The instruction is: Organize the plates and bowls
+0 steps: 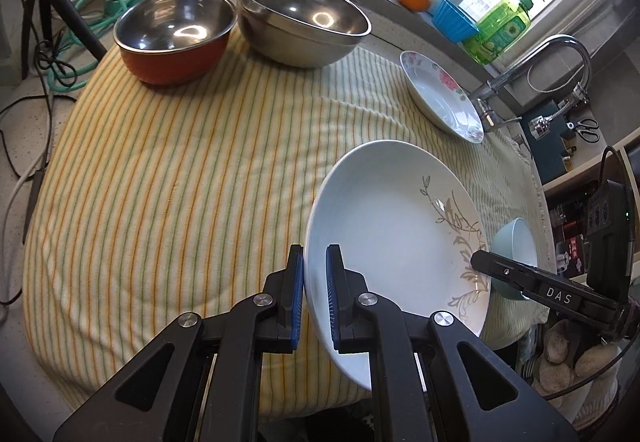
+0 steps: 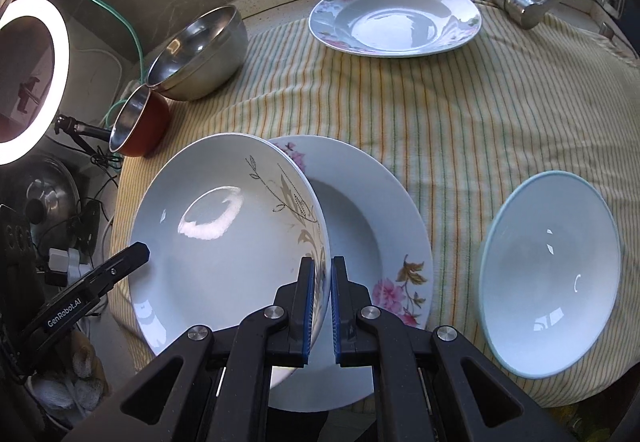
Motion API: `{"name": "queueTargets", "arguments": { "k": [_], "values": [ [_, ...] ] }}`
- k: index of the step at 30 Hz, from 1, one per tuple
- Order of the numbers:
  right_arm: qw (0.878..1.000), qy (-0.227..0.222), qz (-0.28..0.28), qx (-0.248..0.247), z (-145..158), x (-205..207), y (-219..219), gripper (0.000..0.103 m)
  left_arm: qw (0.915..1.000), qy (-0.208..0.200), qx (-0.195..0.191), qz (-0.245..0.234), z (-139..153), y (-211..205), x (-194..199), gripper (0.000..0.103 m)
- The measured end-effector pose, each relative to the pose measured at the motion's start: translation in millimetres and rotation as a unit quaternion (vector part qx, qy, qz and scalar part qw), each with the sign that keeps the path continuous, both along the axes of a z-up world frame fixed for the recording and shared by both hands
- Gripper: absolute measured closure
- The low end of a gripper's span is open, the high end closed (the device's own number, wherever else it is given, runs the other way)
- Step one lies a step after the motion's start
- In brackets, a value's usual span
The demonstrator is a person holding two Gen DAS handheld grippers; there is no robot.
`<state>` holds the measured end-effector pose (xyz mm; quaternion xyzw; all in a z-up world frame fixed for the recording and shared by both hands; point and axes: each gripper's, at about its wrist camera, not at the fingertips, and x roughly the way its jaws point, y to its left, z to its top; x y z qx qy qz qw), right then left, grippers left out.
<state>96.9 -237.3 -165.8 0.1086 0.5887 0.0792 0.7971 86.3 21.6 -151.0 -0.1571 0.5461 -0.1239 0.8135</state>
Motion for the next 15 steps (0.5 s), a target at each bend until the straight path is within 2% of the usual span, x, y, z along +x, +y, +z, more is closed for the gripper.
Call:
{"name": "queueTargets", "arguments": {
  "k": [15],
  "values": [
    [0.999, 0.010, -0.032, -0.011, -10, -16, -31, 0.096, 0.9992, 0.001, 0.015, -0.037, -6, -32, 2, 0.094]
  ]
}}
